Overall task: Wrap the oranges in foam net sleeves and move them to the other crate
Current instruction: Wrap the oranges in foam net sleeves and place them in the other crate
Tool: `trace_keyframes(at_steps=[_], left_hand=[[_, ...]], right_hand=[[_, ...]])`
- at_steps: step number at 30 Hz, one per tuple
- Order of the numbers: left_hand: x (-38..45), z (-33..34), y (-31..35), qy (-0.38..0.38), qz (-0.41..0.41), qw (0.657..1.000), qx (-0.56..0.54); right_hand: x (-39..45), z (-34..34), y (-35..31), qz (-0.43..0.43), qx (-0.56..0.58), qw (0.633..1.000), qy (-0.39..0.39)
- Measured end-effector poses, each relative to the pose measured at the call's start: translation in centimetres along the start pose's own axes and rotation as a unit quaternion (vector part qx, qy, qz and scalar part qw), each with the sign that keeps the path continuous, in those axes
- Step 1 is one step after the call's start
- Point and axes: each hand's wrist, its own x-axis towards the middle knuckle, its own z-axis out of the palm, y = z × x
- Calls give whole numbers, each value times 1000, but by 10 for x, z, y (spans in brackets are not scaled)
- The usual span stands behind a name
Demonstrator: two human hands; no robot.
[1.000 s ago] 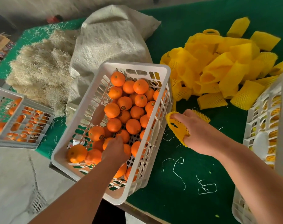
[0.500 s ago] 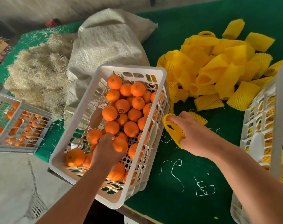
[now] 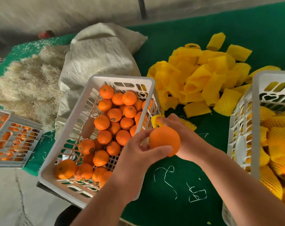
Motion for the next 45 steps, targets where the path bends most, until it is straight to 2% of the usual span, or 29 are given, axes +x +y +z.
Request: trace_keyframes(at_steps=[8, 11, 16, 19, 24, 27, 32, 34, 37, 42, 45], left_hand=[[21, 25, 2, 1, -51, 990, -133], [26, 22, 4, 37, -53, 988, -142], [30, 19, -3, 138, -38, 990, -18], [32, 19, -10, 201, -27, 979, 34], [39, 24, -8, 276, 42, 945, 170], [42, 28, -7, 276, 57, 932, 230], [45, 15, -3, 166, 51, 954, 243], [45, 7, 0, 155, 62, 953, 254], [44, 1, 2, 186, 91, 936, 286], [42, 3, -7, 279, 151, 873, 369], [43, 6, -9, 316, 151, 864, 361]], right_hand=[[-2, -8, -5, -22, 58, 997, 42], [1, -5, -5, -18, 83, 995, 60], [5, -1, -3, -8, 65, 995, 75], [5, 4, -2, -8, 78, 995, 59], [5, 7, -1, -25, 69, 995, 75], [5, 9, -1, -31, 59, 994, 88], [4, 0, 2, -30, 45, 993, 103], [3, 0, 2, -39, 41, 993, 103], [2, 1, -2, -51, 43, 992, 106], [0, 2, -13, -59, 81, 986, 131], [-2, 7, -26, -80, 105, 980, 147]])
